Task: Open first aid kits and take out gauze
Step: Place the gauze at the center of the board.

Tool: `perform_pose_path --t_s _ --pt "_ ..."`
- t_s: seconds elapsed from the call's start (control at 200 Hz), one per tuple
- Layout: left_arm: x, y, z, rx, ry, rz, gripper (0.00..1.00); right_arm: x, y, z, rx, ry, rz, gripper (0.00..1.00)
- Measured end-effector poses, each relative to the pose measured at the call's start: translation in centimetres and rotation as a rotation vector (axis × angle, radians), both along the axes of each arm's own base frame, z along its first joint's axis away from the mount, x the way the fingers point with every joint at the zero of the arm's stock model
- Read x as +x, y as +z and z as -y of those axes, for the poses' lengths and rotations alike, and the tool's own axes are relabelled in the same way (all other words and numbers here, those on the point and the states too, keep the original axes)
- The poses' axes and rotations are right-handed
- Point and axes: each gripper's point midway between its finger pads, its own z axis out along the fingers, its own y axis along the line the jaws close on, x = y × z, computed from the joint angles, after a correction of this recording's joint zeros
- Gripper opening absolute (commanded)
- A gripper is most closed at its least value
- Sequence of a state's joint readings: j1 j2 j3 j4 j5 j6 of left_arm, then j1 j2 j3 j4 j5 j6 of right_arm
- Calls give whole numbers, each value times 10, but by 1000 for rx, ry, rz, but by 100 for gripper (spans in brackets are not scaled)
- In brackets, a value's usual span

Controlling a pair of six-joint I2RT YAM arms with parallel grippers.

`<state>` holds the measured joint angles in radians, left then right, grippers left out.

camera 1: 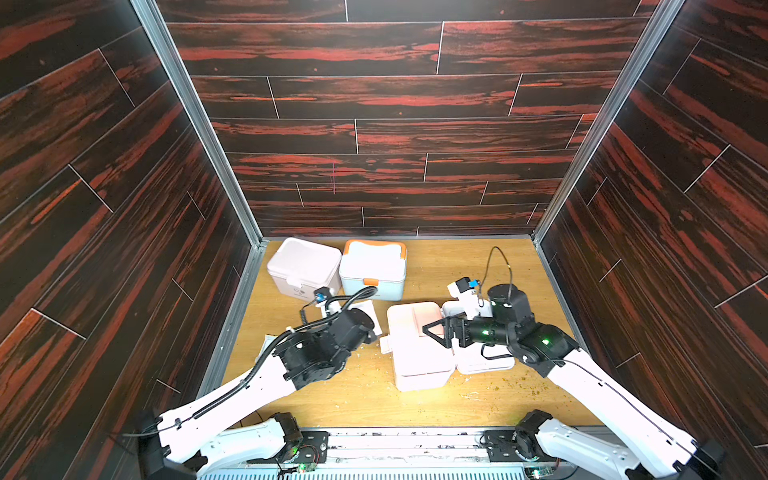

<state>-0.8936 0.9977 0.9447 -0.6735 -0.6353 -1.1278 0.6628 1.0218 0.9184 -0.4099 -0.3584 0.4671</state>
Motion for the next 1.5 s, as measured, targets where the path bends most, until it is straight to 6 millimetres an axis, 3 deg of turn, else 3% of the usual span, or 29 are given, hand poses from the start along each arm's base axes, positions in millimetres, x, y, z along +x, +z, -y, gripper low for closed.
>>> perform_pose_path --t_s 0.345,0.541,0.811,1.121,1.502 --pt "-17 -26 -76 -53 274 44 0 -5 -2 -58 -70 88 39 99" --pt "-24 -45 -101 -70 420 49 0 -1 -12 -63 -116 66 44 99" --pt "-27 -85 -124 -91 589 -7 0 5 -15 -61 -126 27 41 99" --pt "-34 -153 -138 -234 768 -113 0 3 -20 -62 -132 29 15 99" --pt "-44 -187 -147 -382 927 -129 0 2 -22 -61 -140 31 7 99"
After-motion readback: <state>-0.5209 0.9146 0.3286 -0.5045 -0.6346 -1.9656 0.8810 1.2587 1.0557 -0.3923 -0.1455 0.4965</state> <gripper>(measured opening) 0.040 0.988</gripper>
